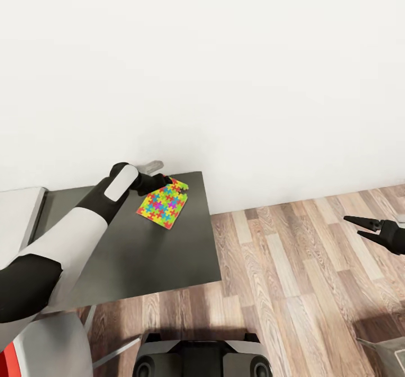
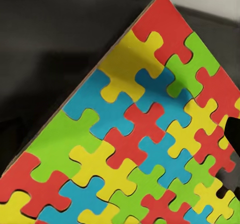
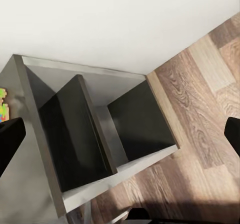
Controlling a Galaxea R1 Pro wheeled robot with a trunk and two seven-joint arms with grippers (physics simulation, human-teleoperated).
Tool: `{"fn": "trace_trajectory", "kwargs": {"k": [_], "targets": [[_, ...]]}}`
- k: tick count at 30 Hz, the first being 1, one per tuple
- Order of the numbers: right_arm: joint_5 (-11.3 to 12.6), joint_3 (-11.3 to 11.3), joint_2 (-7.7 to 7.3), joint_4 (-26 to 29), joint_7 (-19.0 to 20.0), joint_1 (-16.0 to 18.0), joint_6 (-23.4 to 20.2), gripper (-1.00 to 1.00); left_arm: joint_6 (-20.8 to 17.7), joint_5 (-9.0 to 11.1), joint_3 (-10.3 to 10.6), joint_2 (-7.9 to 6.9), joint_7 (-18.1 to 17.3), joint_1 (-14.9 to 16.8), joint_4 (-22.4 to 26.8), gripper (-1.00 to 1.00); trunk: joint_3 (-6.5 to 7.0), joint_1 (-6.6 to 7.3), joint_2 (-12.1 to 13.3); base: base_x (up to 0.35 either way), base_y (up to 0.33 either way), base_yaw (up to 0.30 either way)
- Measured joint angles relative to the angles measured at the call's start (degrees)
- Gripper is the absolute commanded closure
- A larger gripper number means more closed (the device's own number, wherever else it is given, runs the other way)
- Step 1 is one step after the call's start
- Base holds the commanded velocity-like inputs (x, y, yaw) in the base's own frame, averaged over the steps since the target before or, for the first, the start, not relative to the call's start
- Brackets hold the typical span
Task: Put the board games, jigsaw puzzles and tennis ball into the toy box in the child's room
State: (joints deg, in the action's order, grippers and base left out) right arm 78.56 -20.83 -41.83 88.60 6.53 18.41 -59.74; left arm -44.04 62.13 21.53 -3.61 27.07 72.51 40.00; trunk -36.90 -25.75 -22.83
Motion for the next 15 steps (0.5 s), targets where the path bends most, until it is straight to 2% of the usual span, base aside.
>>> {"fn": "trace_trajectory", "kwargs": {"k": [15], "targets": [[0.0,0.0,0.0,0.0,0.0,0.0,0.0,-1.0,0.1,-0.4,-0.2,-0.08,-0.1,-1.3,1.9,-1.0,0.01,0.0,0.0,-0.017,-0.001,-0.011]]}}
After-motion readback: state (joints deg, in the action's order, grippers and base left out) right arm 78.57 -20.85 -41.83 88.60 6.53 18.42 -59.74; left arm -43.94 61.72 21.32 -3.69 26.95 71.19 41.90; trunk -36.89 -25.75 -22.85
